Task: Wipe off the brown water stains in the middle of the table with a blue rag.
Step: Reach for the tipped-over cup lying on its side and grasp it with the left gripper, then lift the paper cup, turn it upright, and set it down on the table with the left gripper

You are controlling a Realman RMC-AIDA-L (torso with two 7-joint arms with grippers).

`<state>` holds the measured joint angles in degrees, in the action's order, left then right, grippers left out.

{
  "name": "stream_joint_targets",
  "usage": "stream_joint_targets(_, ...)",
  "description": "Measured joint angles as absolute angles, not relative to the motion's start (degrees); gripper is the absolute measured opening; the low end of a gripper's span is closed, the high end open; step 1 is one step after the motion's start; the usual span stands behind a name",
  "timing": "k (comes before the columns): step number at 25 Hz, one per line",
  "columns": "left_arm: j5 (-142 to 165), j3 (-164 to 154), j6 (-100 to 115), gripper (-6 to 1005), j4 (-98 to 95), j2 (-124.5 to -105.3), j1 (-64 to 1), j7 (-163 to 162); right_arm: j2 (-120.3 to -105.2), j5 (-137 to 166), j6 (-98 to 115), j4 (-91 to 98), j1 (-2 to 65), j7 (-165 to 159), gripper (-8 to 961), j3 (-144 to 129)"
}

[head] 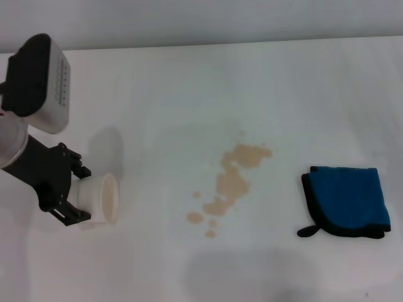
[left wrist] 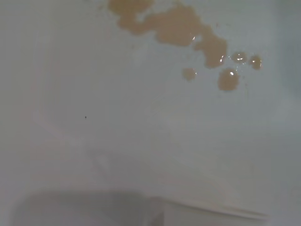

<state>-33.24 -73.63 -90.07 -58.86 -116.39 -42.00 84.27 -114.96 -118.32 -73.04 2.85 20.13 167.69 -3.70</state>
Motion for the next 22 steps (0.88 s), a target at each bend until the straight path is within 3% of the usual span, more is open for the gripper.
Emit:
stream_joint_targets(12,-33.10,-75.39,-83.79,861,-52.36,-118.56,-42.61,84.37,-115.03,-117.99,-71.22,2.99,19.97,167.69,868,-3.98)
stream_joint_targets(22,-36.40,-75.03,-81.67,861,-52.76,-118.62,-41.22,84.38,-115.05,-117.94,-71.22,2.99,19.61,167.70,868,-3.85)
